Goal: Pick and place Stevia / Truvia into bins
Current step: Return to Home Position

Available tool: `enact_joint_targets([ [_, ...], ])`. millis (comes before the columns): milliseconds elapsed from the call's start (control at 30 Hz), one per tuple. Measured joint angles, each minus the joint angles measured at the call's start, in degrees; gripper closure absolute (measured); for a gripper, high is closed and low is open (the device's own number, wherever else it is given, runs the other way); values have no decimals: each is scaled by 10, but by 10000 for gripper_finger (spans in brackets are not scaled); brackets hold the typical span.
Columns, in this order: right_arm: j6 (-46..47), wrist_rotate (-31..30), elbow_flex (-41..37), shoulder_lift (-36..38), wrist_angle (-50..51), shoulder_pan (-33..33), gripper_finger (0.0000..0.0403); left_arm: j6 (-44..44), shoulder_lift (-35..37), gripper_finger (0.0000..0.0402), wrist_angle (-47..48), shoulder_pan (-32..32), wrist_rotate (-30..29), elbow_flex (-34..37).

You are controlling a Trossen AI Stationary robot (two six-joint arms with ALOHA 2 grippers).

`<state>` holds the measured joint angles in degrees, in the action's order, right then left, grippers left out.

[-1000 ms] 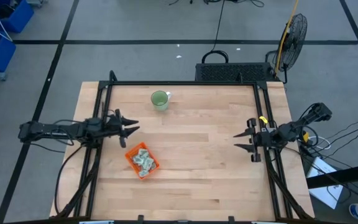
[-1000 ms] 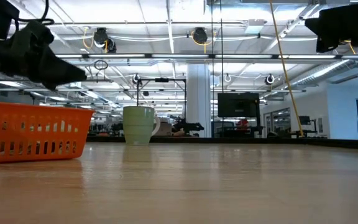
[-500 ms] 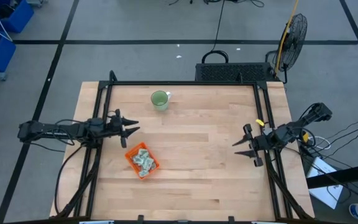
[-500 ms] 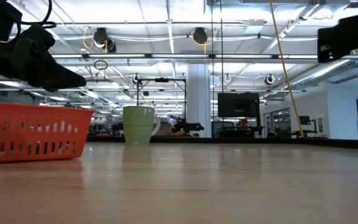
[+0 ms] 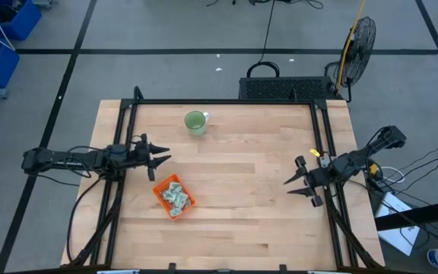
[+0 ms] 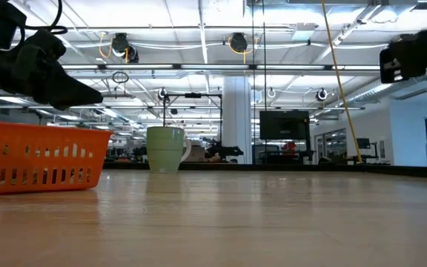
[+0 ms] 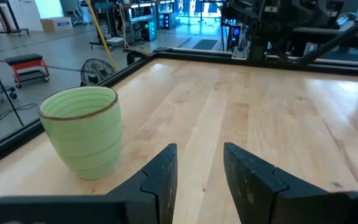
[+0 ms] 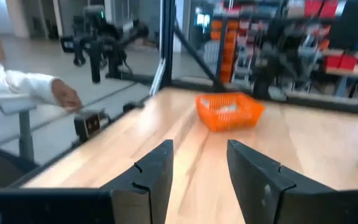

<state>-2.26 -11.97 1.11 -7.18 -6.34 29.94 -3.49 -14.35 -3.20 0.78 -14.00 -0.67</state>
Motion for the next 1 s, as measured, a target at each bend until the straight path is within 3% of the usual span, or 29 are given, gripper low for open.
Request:
enact_joint_targets([
  [167,35,2,0,0,28,0,259,0,0,266,0,0,0,0],
  [1000,31,1,-2,0,9,0,259,0,0,266,-1,0,0,0],
])
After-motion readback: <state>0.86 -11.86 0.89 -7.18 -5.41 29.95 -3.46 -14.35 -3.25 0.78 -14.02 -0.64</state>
